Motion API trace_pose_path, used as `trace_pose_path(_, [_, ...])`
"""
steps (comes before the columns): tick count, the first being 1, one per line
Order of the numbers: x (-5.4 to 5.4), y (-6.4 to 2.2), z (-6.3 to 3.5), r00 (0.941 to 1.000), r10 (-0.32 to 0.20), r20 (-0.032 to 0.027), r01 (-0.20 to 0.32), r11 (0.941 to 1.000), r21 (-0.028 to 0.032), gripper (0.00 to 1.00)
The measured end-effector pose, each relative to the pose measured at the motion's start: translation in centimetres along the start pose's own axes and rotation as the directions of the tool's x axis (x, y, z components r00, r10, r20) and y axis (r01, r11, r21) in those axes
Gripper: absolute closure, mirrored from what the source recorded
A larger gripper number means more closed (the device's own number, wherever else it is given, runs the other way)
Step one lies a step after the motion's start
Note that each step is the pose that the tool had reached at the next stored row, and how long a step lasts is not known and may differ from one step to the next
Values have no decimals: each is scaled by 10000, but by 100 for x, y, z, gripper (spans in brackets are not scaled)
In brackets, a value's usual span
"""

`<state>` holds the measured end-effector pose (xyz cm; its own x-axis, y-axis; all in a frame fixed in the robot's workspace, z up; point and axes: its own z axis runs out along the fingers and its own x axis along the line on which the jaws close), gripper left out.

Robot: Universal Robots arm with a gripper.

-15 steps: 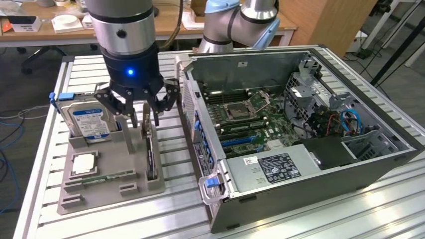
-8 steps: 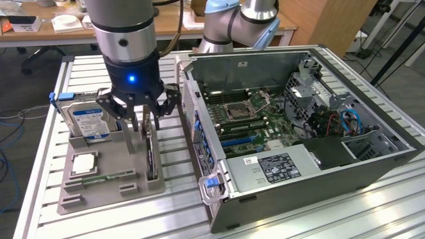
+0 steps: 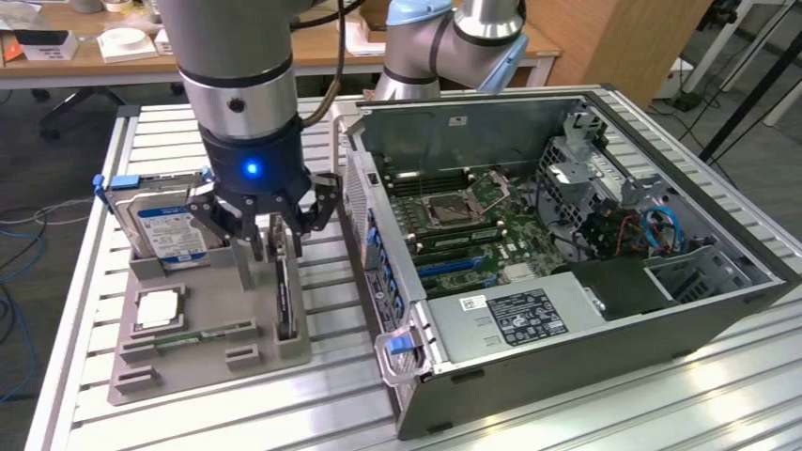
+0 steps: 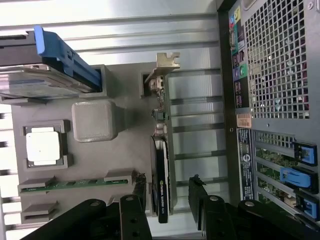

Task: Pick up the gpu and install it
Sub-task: 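Pick up the gpu and move the gpu toward the slot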

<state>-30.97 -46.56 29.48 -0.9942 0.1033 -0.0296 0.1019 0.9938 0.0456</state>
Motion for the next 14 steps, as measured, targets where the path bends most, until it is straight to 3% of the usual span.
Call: trace_pose_path(14, [-46, -46, 254, 10000, 0, 0, 0, 10000, 0, 53])
